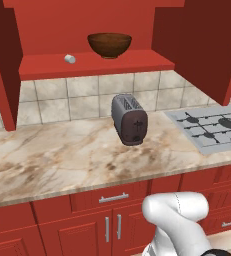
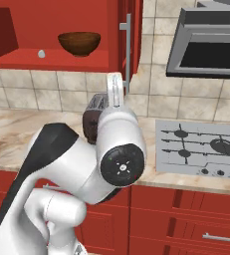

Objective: Pick the mug and place it in the sink. Pick the bowl and place it in the open cabinet and then close the cabinet.

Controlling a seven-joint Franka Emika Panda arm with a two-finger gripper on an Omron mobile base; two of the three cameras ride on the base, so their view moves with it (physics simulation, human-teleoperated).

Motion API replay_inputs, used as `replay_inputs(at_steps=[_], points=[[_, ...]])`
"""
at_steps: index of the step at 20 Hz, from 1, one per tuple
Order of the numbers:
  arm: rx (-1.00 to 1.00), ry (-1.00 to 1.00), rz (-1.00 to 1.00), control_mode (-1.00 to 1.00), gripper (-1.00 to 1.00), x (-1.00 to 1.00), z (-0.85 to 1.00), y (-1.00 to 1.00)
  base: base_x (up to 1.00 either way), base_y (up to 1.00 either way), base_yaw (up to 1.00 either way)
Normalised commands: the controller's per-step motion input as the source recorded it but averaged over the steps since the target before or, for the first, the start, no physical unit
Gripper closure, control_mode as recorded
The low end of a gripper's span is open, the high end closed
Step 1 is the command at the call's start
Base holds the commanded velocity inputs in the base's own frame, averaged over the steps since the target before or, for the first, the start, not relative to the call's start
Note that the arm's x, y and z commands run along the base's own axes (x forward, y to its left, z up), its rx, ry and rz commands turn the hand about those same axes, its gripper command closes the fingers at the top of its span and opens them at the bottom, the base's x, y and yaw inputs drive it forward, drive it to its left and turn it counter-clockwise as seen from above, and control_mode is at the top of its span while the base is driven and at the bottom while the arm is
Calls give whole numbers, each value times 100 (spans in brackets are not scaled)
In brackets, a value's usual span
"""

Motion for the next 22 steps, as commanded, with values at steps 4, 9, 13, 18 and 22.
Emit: replay_inputs(at_steps=[4,9,13,18,22], points=[[10,-1,10,-100,-100,48,-23,-3,0,0,0],[11,-2,13,-100,-100,47,-15,0,0,0,0],[10,-3,16,-100,-100,51,-3,-23,0,0,0],[10,-2,18,-100,-100,55,-2,-22,0,0,0],[8,0,18,-100,-100,48,-2,-4,0,0,0]])
